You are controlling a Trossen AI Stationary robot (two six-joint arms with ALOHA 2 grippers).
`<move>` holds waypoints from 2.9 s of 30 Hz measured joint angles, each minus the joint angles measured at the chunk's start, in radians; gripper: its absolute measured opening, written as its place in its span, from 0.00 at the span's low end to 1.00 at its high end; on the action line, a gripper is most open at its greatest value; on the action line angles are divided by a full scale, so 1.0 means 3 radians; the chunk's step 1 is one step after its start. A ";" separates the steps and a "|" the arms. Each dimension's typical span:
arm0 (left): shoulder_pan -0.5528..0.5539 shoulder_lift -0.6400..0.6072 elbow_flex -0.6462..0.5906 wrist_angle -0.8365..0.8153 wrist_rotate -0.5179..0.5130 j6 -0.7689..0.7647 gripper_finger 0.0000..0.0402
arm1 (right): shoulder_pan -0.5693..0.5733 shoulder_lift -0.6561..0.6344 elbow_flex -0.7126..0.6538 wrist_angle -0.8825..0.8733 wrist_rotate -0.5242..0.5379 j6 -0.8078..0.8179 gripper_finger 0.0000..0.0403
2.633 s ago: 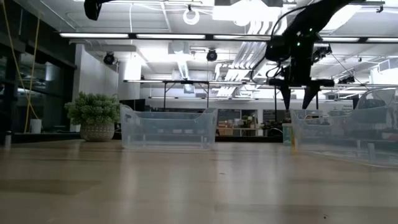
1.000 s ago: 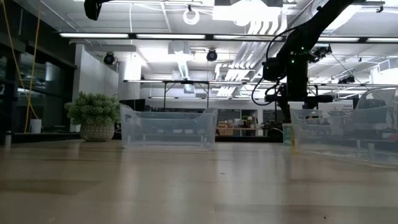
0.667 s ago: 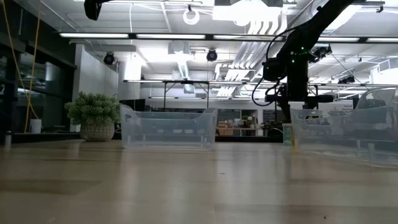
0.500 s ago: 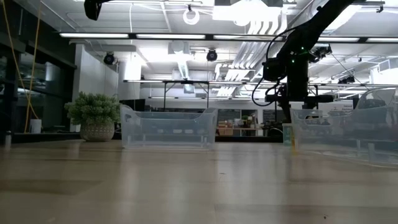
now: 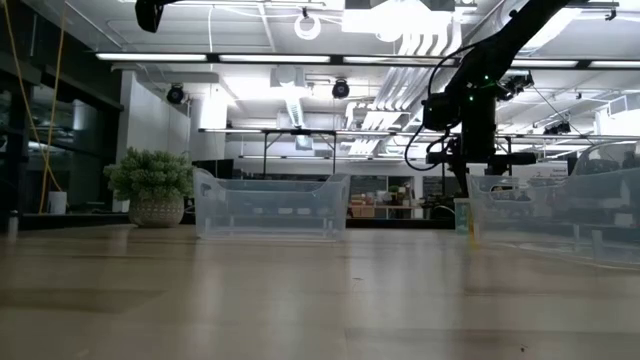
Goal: Pick and place medicine bottles into bin by pill shape (circle, oval)
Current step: Put the top orange tablet bottle into the bottom transparent bin
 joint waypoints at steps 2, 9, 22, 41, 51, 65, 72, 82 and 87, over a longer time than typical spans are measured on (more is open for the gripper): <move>0.0000 0.0001 0.0000 0.0001 0.0000 0.0000 0.22 | 0.0000 0.0000 0.0000 0.0001 0.0001 -0.0053 0.32; -0.0001 -0.0001 0.0000 0.0000 0.0000 0.0000 0.22 | -0.0016 -0.0203 0.0000 -0.0076 0.0011 -0.0392 0.30; 0.0000 -0.0001 0.0000 0.0001 0.0000 0.0001 0.22 | 0.0038 -0.1650 0.0000 -0.0081 -0.0523 -0.1060 0.26; 0.0000 -0.0001 0.0000 0.0009 0.0000 0.0001 0.22 | 0.1980 -0.2089 0.0853 -0.0387 -0.0858 -0.1250 0.26; -0.0001 0.0000 -0.0001 0.0008 -0.0007 0.0001 0.22 | 0.2855 -0.1926 0.0649 -0.1168 -0.0523 -0.0516 0.26; -0.0001 0.0009 -0.0001 0.0003 -0.0011 0.0001 0.22 | 0.3262 -0.1893 -0.0725 -0.0655 -0.0353 0.1171 0.26; 0.0000 0.0008 -0.0001 0.0003 -0.0011 0.0001 0.22 | 0.3295 -0.1541 -0.0667 -0.0737 -0.0052 0.1276 0.26; 0.0001 0.0009 -0.0001 0.0003 -0.0013 0.0001 0.22 | 0.3334 -0.1015 -0.0666 -0.0684 0.0079 0.1381 0.26; 0.0001 0.0009 -0.0001 0.0003 -0.0013 0.0001 0.22 | 0.3337 -0.0956 -0.0666 -0.0663 0.0224 0.1443 0.26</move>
